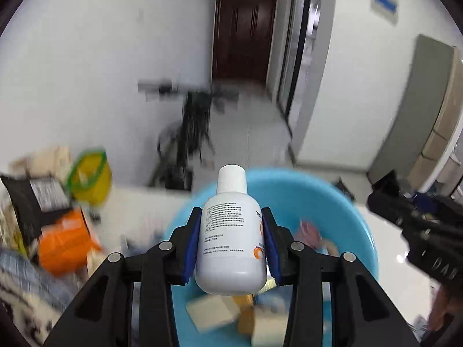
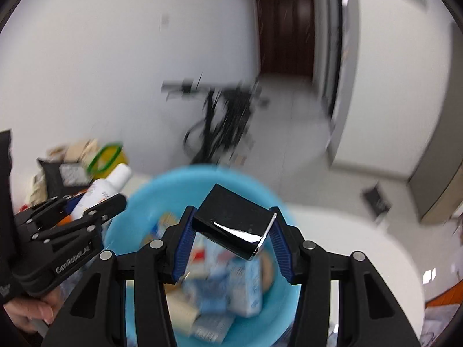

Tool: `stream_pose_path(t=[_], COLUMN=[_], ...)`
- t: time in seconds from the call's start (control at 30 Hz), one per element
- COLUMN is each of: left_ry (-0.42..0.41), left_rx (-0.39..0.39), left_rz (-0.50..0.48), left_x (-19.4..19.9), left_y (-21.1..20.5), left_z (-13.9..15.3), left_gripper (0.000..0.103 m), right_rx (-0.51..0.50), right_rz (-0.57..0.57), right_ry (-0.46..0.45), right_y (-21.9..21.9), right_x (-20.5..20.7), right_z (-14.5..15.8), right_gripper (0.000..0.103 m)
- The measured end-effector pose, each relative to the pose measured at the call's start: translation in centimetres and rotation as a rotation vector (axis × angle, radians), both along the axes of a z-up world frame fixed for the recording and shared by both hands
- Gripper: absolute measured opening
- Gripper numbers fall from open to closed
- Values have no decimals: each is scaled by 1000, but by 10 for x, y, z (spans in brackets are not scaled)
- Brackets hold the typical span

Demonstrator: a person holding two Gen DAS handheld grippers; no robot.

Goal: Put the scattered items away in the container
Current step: 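Carry both items over the basin and open the left tool to drop the bottle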

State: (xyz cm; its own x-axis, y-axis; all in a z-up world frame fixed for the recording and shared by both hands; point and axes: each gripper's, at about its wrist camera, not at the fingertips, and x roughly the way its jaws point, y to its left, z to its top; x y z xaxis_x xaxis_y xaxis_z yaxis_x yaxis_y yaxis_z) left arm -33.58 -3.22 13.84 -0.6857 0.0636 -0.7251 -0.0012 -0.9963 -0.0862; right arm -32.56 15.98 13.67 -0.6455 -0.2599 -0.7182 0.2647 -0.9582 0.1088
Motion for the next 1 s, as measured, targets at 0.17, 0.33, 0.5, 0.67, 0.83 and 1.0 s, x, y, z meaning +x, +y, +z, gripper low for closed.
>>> stream_pose_path(t=[0.17, 0.33, 0.5, 0.67, 0.83, 1.0], left_ry=[-104, -103, -113, -154, -206, -228], left_rx=[-71, -41, -34, -48, -43, -38], left_rz=[-54, -54, -78, -90, -82, -84], left_x=[-7, -7, -3, -9, -15, -17], left_y=[8, 4, 9, 11, 5, -1], left_z=[-2, 0, -5, -31, -60, -74], left_gripper=[42, 42, 42, 42, 42, 42], right_rx=[56, 69, 66, 69, 95, 106], right_rz=[41, 41, 46, 47, 44, 36], right_ry=[-108, -95, -99, -127, -177, -203], right_y=[-1, 1, -3, -6, -3, 2], right_x=[-9, -3, -14, -19, -26, -31], right_z=[-9, 1, 2, -17, -46, -61], right_gripper=[48, 48, 48, 48, 48, 48])
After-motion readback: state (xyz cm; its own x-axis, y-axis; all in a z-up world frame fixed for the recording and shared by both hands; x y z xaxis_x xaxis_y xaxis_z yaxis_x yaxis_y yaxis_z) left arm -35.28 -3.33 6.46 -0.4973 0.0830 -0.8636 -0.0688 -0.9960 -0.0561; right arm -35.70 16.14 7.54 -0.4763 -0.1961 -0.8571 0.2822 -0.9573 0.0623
